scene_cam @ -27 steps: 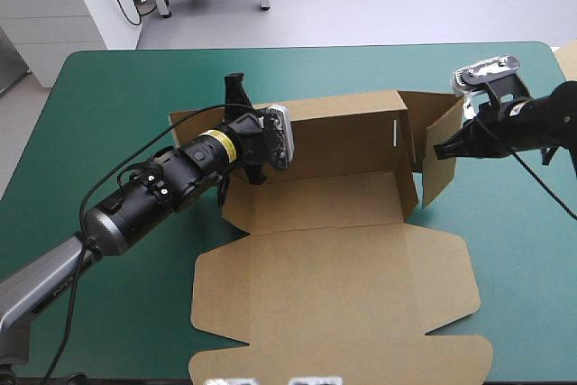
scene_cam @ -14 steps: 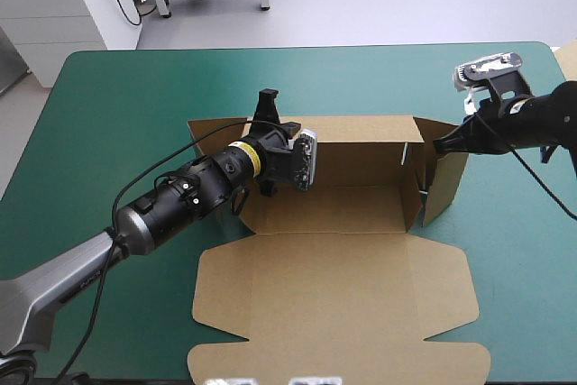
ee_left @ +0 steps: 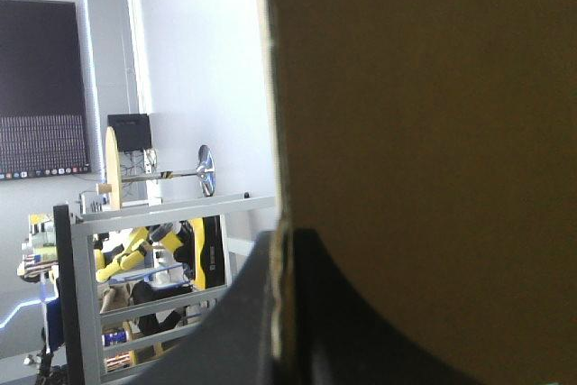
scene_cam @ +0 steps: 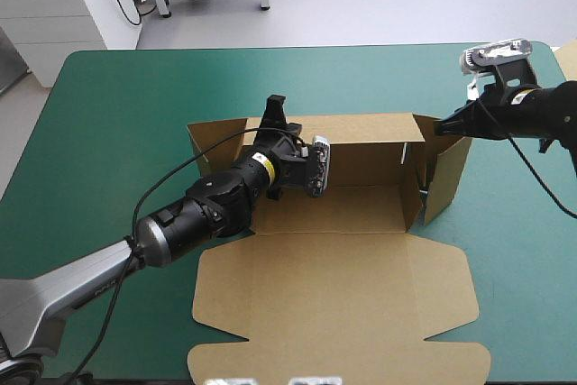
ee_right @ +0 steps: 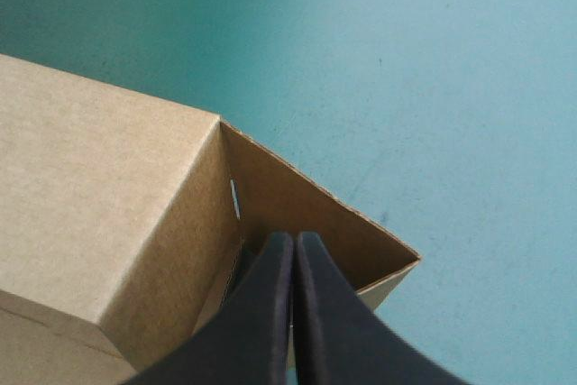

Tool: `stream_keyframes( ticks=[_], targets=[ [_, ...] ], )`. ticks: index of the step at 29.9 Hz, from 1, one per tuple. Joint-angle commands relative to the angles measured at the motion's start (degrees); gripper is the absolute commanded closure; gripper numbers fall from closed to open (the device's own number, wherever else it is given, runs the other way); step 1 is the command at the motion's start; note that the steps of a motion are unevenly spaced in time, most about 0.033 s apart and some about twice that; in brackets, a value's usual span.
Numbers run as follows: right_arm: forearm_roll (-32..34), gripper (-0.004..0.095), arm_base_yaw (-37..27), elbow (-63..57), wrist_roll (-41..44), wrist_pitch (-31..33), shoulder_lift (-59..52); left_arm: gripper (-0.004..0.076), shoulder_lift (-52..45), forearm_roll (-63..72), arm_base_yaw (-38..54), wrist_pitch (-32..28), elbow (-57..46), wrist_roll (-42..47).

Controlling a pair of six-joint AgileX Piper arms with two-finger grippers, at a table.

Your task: Fold the box

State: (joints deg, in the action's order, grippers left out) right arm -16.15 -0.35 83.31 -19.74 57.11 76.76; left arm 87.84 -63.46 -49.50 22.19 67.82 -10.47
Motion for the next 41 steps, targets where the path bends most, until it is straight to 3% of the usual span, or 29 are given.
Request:
stream_keyframes(
  ticks=[1, 4, 16, 28, 32, 36, 41],
  targets=[
    [-1.2, 0.0923, -0.4, 1.4, 0.3, -4.6, -1.7, 0.0731, -1.9, -8.1, -1.6, 1.1, 1.0, 7.0],
    [-1.1, 0.0923, -0.4, 1.5, 1.6, -6.2, -1.1, 0.0731, -1.9, -11.2, -2.8, 1.3, 0.8, 11.5],
    [-1.1, 0.0923, -0.5, 4.7, 3.3, -7.5, 6.8, 0.0731, -1.3, -11.7, -6.0, 6.8, 0.5, 13.9],
    [4.4, 0.0923, -0.5, 5.7, 4.3, -3.5, 8.4, 0.0731, 0.3, -23.4, -7.2, 10.5, -8.3, 27.4],
    [5.3, 0.0923, -0.5, 5.3, 3.7, -0.9, 8.4, 0.0731, 0.3, -23.4, -7.2, 10.6, -8.3, 27.6],
    [4.8, 0.0923, -0.5, 3.2, 3.1, 0.8, 8.4, 0.0731, 0.3, -23.4, -7.2, 10.6, -8.3, 28.8],
    [2.7, 0.0923, -0.5, -1.0, 1.2, 1.3, 7.0, 0.0731, 0.3, -23.4, -7.2, 10.4, -8.0, 37.7]
  ],
)
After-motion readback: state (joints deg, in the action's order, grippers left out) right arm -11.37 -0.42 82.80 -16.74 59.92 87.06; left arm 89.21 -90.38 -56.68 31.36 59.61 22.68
